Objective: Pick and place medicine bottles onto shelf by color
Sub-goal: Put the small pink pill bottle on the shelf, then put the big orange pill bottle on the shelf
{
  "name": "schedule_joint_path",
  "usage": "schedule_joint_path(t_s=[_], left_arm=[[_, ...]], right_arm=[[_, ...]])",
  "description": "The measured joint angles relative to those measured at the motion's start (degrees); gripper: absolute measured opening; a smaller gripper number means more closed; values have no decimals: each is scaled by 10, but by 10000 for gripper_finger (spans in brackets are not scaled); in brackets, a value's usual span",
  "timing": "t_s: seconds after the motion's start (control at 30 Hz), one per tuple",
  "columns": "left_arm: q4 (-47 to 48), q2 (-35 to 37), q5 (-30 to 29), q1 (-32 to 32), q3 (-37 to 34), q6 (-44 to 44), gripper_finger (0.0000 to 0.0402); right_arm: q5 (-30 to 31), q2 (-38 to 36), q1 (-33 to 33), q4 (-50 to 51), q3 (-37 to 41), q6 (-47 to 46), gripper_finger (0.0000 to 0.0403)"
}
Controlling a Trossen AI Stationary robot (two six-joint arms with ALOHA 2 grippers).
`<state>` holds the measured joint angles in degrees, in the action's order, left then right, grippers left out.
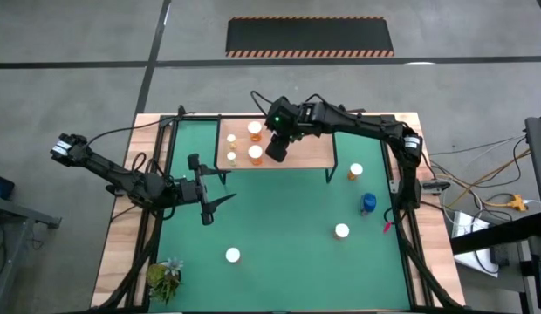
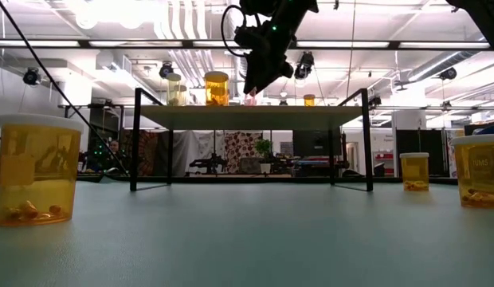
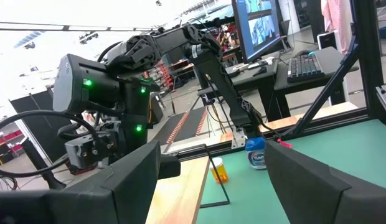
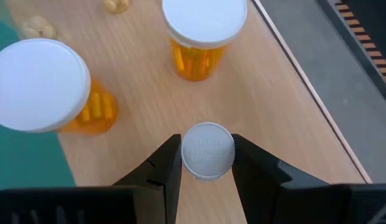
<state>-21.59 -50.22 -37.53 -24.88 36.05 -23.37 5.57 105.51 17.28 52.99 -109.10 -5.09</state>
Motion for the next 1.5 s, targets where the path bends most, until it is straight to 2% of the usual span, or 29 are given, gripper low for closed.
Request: schedule_joint_path(t_s=[0.67, 1.03, 1.27, 1.4, 1.47, 1.5], left_arm=[[0, 0, 0, 0, 0, 0, 270], [0, 0, 0, 0, 0, 0, 270], [0, 0, 0, 0, 0, 0, 270], [-2, 0, 3, 0, 0, 0, 270], [-12, 0, 37, 0, 0, 6, 270], [-25, -3, 72, 0, 0, 11, 270]], right_arm=[[5, 0, 0, -1, 0, -3, 117], [5, -1, 0, -10, 0, -3, 180], [5, -62, -12, 14, 0, -13, 190], [12, -111, -58, -28, 17, -19, 178], [32, -133, -88, -78, 45, -17, 170], [41, -143, -102, -99, 62, -13, 166]])
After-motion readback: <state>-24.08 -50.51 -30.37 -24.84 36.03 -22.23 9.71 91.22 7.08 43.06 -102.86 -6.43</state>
